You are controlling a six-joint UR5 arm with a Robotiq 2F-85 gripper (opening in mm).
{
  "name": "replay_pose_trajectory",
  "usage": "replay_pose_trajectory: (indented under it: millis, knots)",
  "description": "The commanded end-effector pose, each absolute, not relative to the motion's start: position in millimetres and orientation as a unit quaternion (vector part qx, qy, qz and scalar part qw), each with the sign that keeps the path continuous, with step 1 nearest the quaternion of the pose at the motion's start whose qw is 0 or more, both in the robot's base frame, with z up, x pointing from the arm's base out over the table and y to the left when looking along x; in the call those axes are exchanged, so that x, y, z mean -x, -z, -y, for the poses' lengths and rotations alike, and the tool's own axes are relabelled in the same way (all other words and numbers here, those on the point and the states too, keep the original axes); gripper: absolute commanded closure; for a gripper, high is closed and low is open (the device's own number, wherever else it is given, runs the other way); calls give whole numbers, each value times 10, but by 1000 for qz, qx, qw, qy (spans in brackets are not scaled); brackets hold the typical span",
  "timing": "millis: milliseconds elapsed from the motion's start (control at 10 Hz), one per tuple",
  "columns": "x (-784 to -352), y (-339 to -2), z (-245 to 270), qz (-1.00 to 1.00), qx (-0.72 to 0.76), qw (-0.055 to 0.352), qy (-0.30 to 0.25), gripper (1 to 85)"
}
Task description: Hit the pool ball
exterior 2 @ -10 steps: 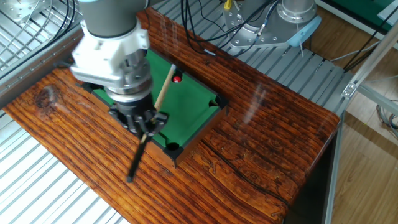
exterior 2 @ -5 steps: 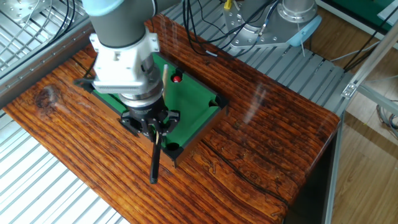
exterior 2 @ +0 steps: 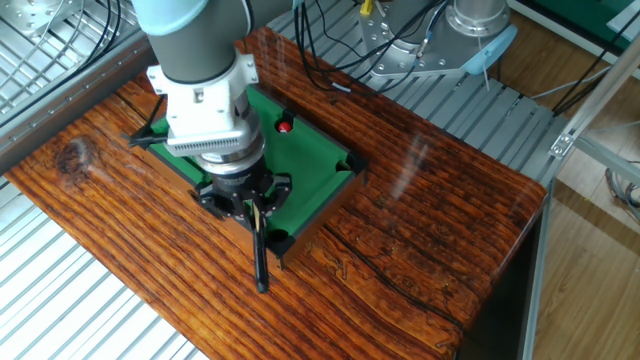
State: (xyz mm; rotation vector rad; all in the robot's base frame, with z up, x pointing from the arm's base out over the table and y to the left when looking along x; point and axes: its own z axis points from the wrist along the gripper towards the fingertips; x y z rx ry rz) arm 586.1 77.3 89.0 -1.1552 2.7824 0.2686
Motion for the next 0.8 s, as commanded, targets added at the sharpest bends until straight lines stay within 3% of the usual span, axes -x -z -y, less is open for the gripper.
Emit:
replay_pose_trajectory:
  millis: [0, 200, 700]
  knots:
    - [-5797, -907, -857, -902, 404, 76, -129, 847]
    - [-5879, -877, -756, -905, 405, 80, -104, 833]
    - [-5888, -858, -802, -902, 410, 81, -111, 737]
